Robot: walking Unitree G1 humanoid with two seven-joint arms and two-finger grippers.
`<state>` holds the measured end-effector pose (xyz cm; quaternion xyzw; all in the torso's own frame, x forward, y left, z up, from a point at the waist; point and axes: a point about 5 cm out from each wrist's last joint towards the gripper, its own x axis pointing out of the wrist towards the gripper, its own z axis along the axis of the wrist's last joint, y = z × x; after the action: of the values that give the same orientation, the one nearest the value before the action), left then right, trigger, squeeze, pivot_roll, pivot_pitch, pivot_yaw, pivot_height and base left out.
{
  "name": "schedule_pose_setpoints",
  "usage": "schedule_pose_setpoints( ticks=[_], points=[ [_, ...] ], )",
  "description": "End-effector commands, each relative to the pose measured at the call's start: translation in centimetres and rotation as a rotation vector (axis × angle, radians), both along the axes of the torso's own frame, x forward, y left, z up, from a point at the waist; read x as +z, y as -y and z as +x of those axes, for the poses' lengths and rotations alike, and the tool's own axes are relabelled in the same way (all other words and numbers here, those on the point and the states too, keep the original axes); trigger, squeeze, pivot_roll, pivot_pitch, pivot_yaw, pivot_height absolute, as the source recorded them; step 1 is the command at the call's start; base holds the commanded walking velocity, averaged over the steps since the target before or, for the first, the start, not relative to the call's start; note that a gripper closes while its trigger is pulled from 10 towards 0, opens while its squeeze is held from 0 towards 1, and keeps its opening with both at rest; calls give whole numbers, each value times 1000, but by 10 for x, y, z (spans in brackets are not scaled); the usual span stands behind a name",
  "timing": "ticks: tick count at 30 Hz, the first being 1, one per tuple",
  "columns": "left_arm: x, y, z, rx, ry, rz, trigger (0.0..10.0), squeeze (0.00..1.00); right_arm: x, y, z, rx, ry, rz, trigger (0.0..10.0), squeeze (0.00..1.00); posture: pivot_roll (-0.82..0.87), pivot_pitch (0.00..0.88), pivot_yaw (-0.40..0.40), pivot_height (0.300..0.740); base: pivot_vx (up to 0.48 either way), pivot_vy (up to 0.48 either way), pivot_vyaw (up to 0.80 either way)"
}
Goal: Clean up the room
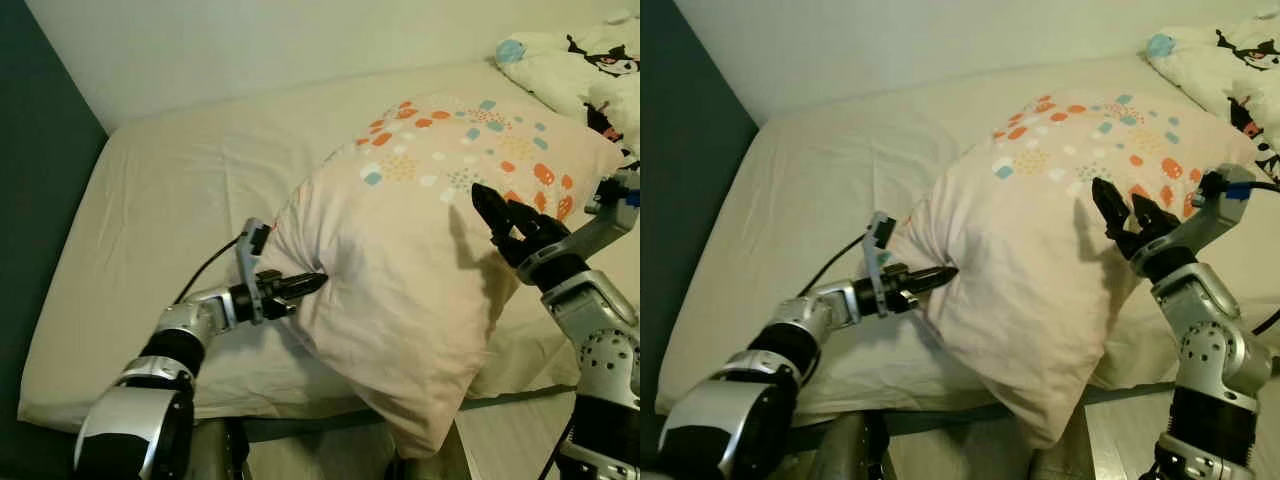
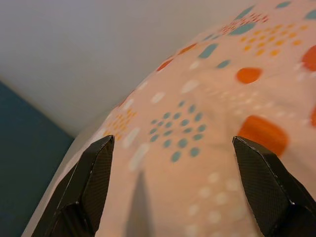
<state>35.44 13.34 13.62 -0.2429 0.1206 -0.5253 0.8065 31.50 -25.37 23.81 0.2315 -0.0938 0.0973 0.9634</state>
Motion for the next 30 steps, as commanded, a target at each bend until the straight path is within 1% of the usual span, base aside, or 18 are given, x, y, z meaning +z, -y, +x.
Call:
schedule_pose_setpoints(
  ticks=[1, 4, 5, 7, 8, 10, 11, 12, 14, 15, 16, 17, 18, 22, 25, 26, 28, 30],
  points=[
    [-9, -19, -11, -18, -34, -18, 0, 0, 0, 0, 3, -10, -2, -1, 10000, 0, -79, 242, 67, 532, 0, 0, 0],
    [-10, -24, -15, -23, -34, -18, 0, 0, 0, 0, 4, -10, 0, 0, 10000, 0, -79, 242, 67, 532, 0, 0, 0],
    [-12, -29, -20, -28, -37, -20, 0, 0, 1, -1, 5, -8, 2, 1, 10000, 0, -76, 232, 55, 532, 0, 0, 0],
    [-17, -43, -39, -42, -45, -17, 0, 0, 3, -3, 9, 3, 6, 0, 10000, 0, -71, 227, 48, 532, 0, 0, 0],
    [-17, -43, -39, -42, -45, -17, 0, 0, 3, -3, 9, 3, 6, 0, 10000, 0, -71, 227, 48, 532, 0, 0, 0],
    [-21, -51, -59, -77, -53, 1, 0, 0, 3, -6, 12, 16, 6, -2, 10000, 0, -61, 210, 28, 532, 0, 0, 0],
    [-22, -56, -78, -122, -62, 25, 0, 0, 4, -8, 15, 26, 8, -6, 10000, 0, -54, 206, 23, 532, 0, 0, 0],
    [-22, -56, -78, -122, -62, 25, 0, 0, 4, -8, 15, 26, 8, -6, 10000, 0, -54, 206, 23, 532, 0, 0, 0],
    [-22, -58, -94, -164, -73, 42, 0, 0, 5, -10, 17, 32, 9, -7, 10000, 0, -54, 203, 20, 532, 0, 0, 0],
    [-22, -58, -94, -164, -73, 42, 0, 0, 5, -10, 17, 32, 9, -7, 10000, 0, -54, 203, 20, 532, 0, 0, 0],
    [-18, -59, -114, -222, -94, 55, 0, 0, 6, -10, 19, 36, 13, -8, 10000, 0, -49, 199, 17, 532, 0, 0, 0],
    [-15, -58, -133, -284, -117, 65, 0, 0, 7, -11, 20, 41, 17, -8, 10000, 0, -47, 196, 16, 532, 0, 0, 0],
    [-15, -58, -133, -284, -117, 65, 0, 0, 7, -11, 20, 41, 17, -8, 10000, 0, -47, 196, 16, 532, 0, 0, 0],
    [-4, -47, -167, -374, -156, 39, 0, 0, 8, -11, 22, 48, 23, -11, 10000, 0, -43, 193, 16, 532, 0, 0, 0],
    [9, -33, -188, -406, -179, -46, 0, 0, 9, -11, 24, 50, 26, -13, 10000, 0, -41, 191, 17, 532, 0, 0, 0],
    [9, -33, -188, -406, -179, -46, 0, 0, 9, -11, 24, 50, 26, -13, 10000, 0, -41, 191, 17, 532, 0, 0, 0],
    [15, -23, -192, -383, -183, -122, 0, 0, 9, -12, 25, 51, 28, -12, 10000, 0, -41, 191, 17, 532, 0, 0, 0],
    [12, -15, -191, -305, -150, -101, 0, 0, 8, -13, 26, 52, 28, -12, 10000, 0, -36, 190, 17, 532, 0, 0, 0]
  ],
)
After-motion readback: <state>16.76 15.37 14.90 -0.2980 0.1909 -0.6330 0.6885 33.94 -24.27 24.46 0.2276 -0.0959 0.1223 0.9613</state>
